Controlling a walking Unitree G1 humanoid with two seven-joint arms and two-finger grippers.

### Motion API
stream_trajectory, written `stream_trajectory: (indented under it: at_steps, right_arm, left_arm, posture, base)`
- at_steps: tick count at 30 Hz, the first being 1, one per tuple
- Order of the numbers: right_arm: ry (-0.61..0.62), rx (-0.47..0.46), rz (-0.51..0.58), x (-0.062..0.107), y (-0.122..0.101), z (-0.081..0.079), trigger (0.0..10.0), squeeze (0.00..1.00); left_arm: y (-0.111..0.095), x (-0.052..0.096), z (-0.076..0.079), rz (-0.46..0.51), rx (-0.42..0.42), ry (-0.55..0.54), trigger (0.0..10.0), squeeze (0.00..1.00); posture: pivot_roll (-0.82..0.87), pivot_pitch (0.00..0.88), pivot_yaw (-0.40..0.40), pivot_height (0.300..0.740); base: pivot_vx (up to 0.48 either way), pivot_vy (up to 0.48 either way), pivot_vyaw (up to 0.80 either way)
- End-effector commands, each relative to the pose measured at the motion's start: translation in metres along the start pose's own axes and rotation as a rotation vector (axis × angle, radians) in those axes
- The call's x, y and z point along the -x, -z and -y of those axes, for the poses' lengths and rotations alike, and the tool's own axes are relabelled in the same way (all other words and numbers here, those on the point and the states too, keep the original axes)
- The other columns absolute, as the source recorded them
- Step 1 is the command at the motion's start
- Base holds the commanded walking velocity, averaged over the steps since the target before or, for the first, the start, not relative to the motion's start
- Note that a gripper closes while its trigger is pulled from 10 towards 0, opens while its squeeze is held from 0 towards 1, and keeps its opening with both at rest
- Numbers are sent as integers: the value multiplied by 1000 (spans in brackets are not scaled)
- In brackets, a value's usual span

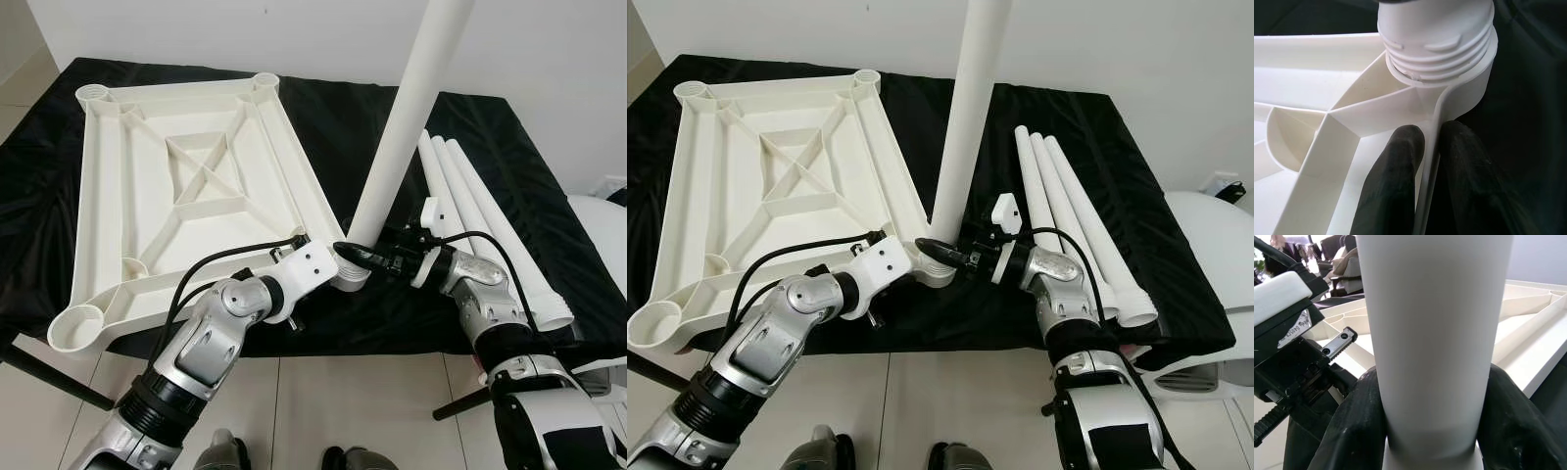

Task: Building children table

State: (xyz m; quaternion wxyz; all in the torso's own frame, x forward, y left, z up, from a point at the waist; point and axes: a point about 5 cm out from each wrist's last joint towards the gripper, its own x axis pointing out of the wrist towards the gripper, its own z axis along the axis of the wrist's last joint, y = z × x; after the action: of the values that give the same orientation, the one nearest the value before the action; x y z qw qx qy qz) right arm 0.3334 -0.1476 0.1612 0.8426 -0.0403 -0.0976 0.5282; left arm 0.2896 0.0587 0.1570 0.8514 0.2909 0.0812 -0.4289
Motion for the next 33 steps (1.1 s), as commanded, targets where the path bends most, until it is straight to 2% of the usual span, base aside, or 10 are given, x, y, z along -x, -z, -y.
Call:
stream_trajectory:
  at_steps: [1, 8, 13, 16, 23, 26, 29, 30, 33]
  right_arm:
    - [110, -42, 34, 12, -2, 6, 10000, 0]
    - [189, -13, 44, 6, 0, -17, 10000, 0]
    - [272, -28, 56, 1, 1, -31, 10000, 0]
    - [339, -36, 67, -6, -1, -46, 10000, 0]
    - [444, -47, 76, -11, -4, -56, 10000, 0]
    - [581, -50, 49, -17, -2, -61, 10000, 0]
    - [623, -29, 33, -19, -2, -63, 10000, 0]
    - [695, -17, 11, -19, 0, -63, 10000, 0]
    - [756, -16, -3, -19, 1, -63, 10000, 0]
  left_arm:
    - [-10, 4, 0, 47, -29, -15, 10000, 0]
    - [-10, 3, 2, 48, -23, -17, 10000, 0]
    - [-9, 2, 2, 49, -7, -26, 10000, 0]
    - [-10, 2, 3, 49, -5, -26, 10000, 0]
    - [-9, 2, 4, 48, 1, -30, 10000, 0]
    - [-9, 1, 3, 44, 8, -41, 10000, 0]
    - [-9, 1, 3, 44, 11, -45, 10000, 0]
    - [-9, 1, 2, 41, 12, -50, 10000, 0]
    - [-9, 1, 2, 39, 13, -54, 10000, 0]
  posture:
    - [-35, 109, -43, 740]
    - [-41, 110, -53, 740]
    - [-44, 110, -54, 740]
    - [-44, 107, -60, 740]
    - [-42, 105, -66, 740]
    - [-40, 102, -67, 740]
    - [-38, 99, -70, 740]
    - [-33, 97, -75, 740]
    - [-32, 98, -78, 740]
  base:
    - [0, 0, 0]
    - [0, 0, 0]
    - [0, 0, 0]
    - [0, 0, 0]
    - [0, 0, 0]
    - [0, 0, 0]
    - [0, 0, 0]
    - [0, 0, 0]
    - [0, 0, 0]
